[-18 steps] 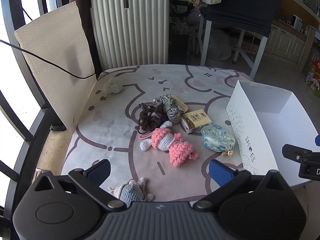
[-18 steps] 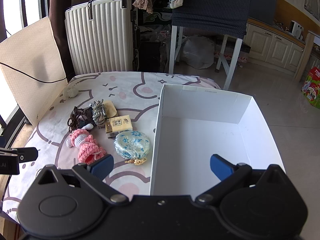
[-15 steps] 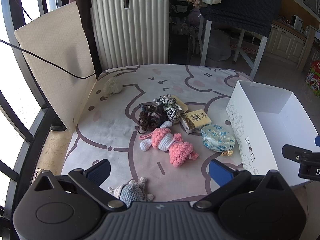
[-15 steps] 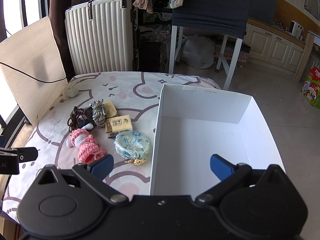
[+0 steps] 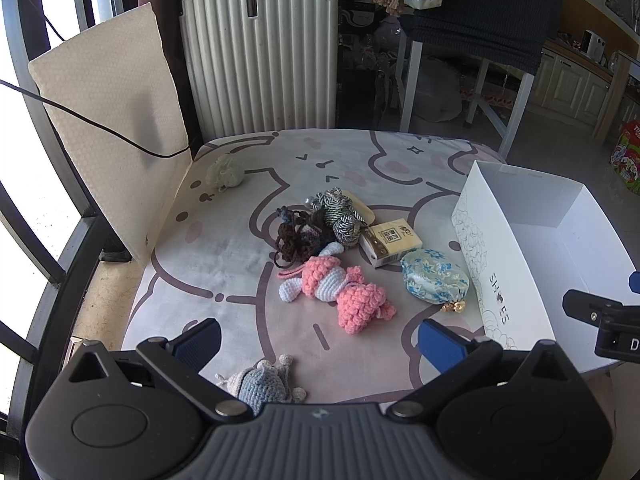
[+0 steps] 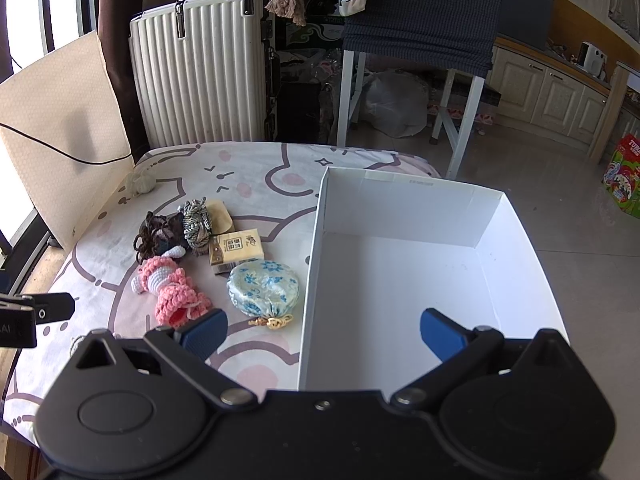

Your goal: Organize objects

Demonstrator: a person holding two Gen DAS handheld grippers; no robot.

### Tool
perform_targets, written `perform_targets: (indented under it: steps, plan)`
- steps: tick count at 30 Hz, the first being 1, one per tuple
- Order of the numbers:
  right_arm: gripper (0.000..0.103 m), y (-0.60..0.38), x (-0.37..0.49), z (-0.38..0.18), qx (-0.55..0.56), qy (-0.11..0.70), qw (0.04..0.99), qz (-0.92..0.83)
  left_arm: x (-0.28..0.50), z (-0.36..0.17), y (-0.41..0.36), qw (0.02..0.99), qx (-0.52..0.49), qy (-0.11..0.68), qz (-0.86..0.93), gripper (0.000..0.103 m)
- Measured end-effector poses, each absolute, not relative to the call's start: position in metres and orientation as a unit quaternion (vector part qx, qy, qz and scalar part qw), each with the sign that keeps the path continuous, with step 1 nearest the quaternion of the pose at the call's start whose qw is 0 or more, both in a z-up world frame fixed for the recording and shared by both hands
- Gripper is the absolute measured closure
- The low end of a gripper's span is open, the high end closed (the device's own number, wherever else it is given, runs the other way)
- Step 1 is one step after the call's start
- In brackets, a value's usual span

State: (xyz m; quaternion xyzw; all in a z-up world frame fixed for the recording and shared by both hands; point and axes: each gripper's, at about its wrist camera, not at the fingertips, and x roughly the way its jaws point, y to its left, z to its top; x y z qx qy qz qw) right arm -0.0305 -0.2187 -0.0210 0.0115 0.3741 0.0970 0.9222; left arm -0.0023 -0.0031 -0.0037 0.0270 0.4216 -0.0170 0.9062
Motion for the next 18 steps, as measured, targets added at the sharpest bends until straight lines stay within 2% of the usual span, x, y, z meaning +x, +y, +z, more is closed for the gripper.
perform_targets:
  steps: [18]
  plan:
    - [0.0, -0.2202, -0.0308, -0.0213, 0.009, 0.375, 0.921, 0.105, -0.0021, -0.0035, -0.0028, 0.906, 0.029, 0.422, -0.02, 0.0]
